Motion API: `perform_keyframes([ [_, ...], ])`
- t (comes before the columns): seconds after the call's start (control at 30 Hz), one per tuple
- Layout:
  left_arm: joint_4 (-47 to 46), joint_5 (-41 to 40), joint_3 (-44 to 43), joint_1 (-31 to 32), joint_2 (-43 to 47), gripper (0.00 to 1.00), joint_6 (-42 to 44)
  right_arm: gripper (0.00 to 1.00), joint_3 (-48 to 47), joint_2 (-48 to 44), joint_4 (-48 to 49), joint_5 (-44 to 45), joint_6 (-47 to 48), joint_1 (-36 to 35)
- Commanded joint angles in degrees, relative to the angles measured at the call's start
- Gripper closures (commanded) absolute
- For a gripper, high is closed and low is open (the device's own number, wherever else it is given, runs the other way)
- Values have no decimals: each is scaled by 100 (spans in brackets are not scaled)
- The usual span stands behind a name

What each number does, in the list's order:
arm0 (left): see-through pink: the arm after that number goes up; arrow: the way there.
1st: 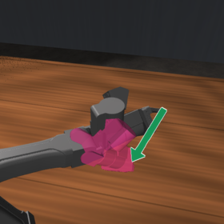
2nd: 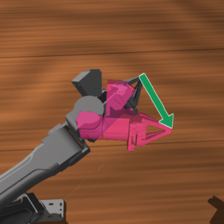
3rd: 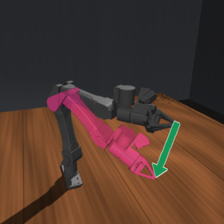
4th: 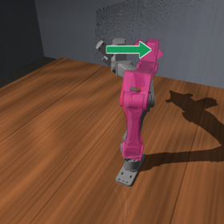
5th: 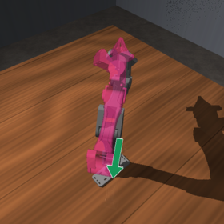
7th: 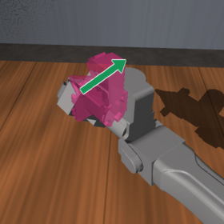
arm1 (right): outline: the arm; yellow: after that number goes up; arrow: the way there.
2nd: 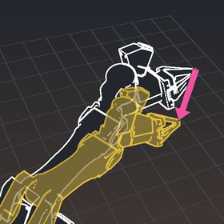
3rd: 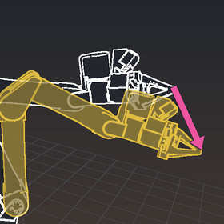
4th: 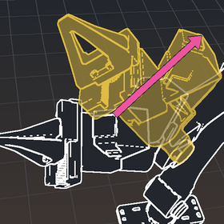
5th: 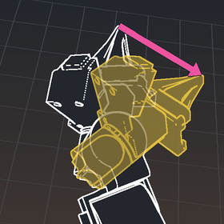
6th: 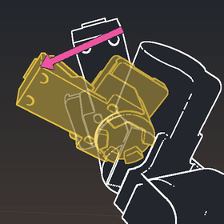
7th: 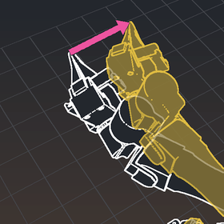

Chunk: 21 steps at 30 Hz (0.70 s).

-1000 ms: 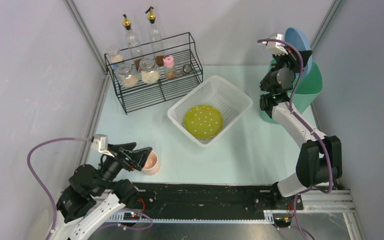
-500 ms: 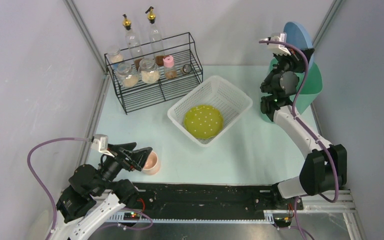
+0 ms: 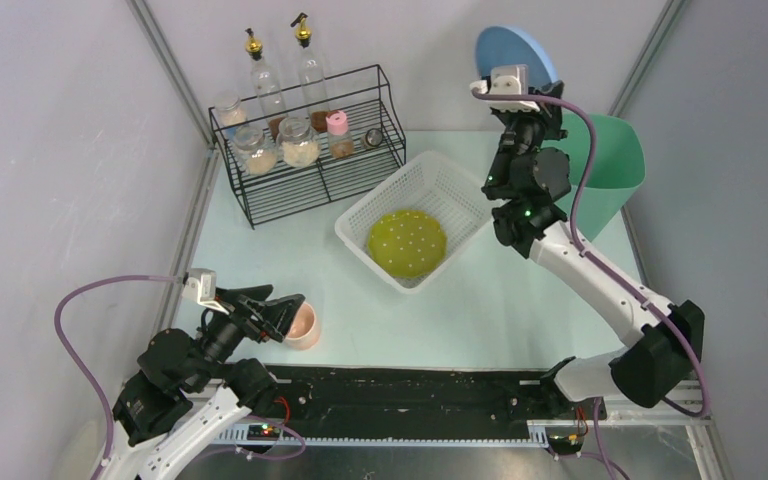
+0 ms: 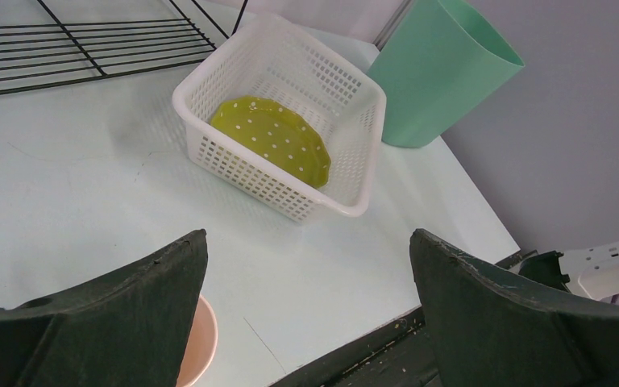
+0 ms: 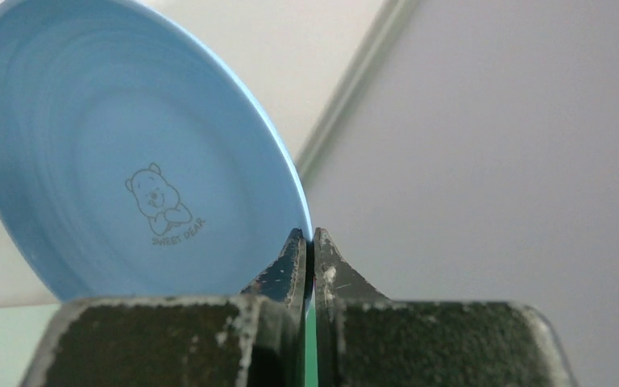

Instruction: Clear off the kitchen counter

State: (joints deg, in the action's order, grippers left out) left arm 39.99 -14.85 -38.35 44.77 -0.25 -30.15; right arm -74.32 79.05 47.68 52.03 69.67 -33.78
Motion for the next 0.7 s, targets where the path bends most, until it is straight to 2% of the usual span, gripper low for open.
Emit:
perform_keyframes([
  [0.0, -114, -66, 3, 19, 858, 2, -46, 100, -512, -350, -1596, -3, -1905, -300],
  [0.3, -111, -116, 3, 21, 772, 2, -50, 100, -1065, -296, -4778, -900, -5402, -317],
  [0.5, -110, -144, 6, 20, 763, 2, -52, 100, -1419, 136, -6311, -1848, -7154, -69],
  [0.67, -109, -134, 4, 14, 719, 2, -58, 100, -1718, 670, -7227, -2698, -8144, 343],
])
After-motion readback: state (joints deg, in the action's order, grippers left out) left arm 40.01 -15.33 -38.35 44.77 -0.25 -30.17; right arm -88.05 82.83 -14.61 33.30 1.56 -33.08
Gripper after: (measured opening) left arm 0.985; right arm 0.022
